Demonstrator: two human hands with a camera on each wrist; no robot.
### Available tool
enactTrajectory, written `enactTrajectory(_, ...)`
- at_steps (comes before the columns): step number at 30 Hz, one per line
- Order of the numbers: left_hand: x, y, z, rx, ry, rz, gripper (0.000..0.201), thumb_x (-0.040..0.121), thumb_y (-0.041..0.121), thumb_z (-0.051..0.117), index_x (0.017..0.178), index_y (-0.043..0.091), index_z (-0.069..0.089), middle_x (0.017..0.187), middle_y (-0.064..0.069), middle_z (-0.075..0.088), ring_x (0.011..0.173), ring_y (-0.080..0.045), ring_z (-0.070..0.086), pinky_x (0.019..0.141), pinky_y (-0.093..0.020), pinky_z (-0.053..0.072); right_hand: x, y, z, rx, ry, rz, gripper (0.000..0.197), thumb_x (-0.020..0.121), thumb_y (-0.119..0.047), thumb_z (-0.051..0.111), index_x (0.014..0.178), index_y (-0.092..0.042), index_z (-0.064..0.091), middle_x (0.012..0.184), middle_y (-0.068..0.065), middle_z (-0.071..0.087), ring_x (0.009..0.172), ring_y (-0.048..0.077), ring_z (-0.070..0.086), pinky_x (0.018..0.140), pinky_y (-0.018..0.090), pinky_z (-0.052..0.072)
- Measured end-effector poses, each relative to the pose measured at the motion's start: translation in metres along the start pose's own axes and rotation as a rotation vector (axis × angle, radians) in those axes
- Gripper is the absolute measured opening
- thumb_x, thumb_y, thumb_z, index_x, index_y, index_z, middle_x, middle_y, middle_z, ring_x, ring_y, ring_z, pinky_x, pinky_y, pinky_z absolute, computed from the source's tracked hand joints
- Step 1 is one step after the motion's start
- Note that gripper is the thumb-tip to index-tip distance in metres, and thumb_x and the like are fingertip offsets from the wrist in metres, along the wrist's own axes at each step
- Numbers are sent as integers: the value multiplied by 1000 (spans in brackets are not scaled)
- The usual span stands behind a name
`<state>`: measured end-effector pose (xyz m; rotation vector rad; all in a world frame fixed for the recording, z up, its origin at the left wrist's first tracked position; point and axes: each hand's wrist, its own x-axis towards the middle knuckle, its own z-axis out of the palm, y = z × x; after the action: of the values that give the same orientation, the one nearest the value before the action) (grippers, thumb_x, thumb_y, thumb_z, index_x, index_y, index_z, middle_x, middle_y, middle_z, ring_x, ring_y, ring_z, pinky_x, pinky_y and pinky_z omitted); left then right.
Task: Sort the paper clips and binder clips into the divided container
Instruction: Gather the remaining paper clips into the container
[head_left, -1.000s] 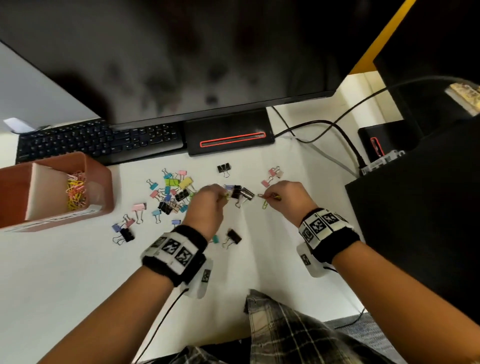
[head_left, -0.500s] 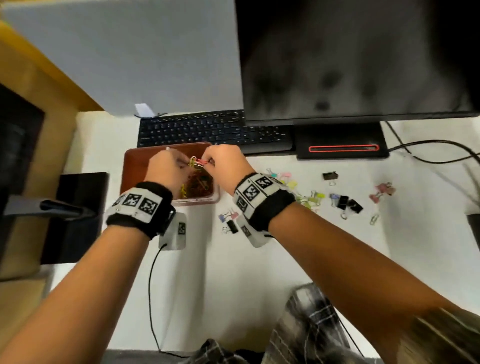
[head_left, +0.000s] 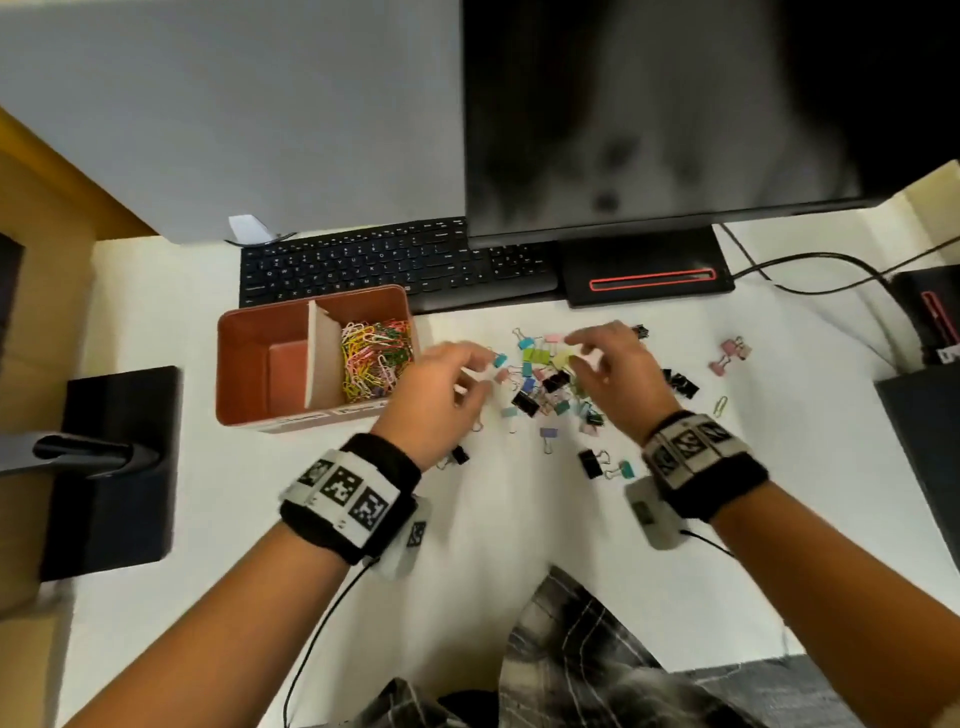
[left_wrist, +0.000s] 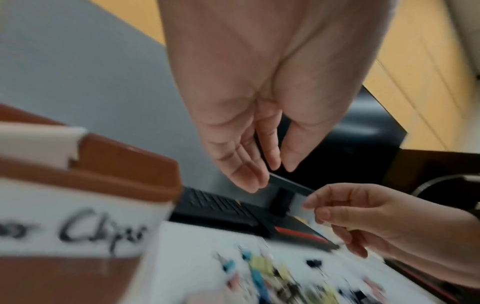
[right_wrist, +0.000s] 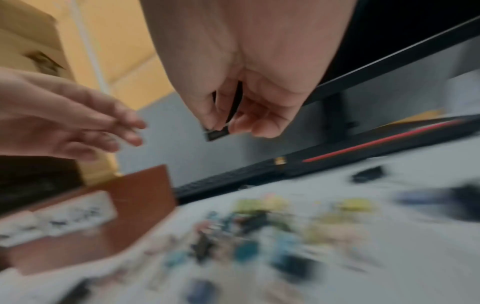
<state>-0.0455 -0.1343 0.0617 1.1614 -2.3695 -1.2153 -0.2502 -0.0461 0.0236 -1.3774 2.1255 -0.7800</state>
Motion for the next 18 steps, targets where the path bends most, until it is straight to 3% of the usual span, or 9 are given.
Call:
enactTrajectory(2,2,5,36,4,-100,34,21,88,11,57,109,15,61,104,-3,61,78,-9,58,66,-4,43,-16,54,-32,-114,75,80,22,86,-10,59,106,-17,64,103,8,57,71,13,54,78,31,50)
enactTrajectory(4,8,5,69,39,-190,15,23,88,13,56,111,13,61,107,-5,62,78,-11,57,64,-5,38,-29,100,-56,-217,100,175,22,84,-5,59,103,-13,66,110,16,60,82,26,60,86,32,47)
enactTrajectory(7,16,1,110,140,-280,-66,33,89,18,56,121,13,56,123,-8,53,96,-20,59,85,-19,42,-44,157,-78,-319,32,225,30,76,4,56,93,-16,69,110,13,64,100,31,57,96,38,45)
enactTrajectory(10,24,-4,135,251,-207,-105,45,86,22,59,128,14,49,134,-8,40,117,-24,48,102,-31,41,-51,188,-83,-380,-89,68,37,68,7,58,90,-20,72,105,9,67,107,25,52,97,43,45)
enactTrajectory(12,26,-8,140,294,-153,-130,51,84,22,61,132,17,45,138,-6,35,123,-25,43,105,-36,41,-51,189,-82,-352,-103,13,31,67,7,66,91,-13,73,102,13,66,103,25,54,94,34,45)
enactTrajectory(14,26,-10,146,352,-157,-125,50,83,24,63,130,23,48,142,-4,34,124,-25,41,106,-35,39,-46,188,-84,-285,-93,29,20,71,3,70,87,-9,74,98,15,64,89,27,60,84,25,44)
enactTrajectory(18,16,-14,149,325,-222,-41,22,81,24,66,103,24,67,140,0,43,120,-22,47,103,-29,36,-32,190,-86,-227,-203,75,8,76,-7,72,84,-9,74,91,13,65,84,31,63,82,31,48)
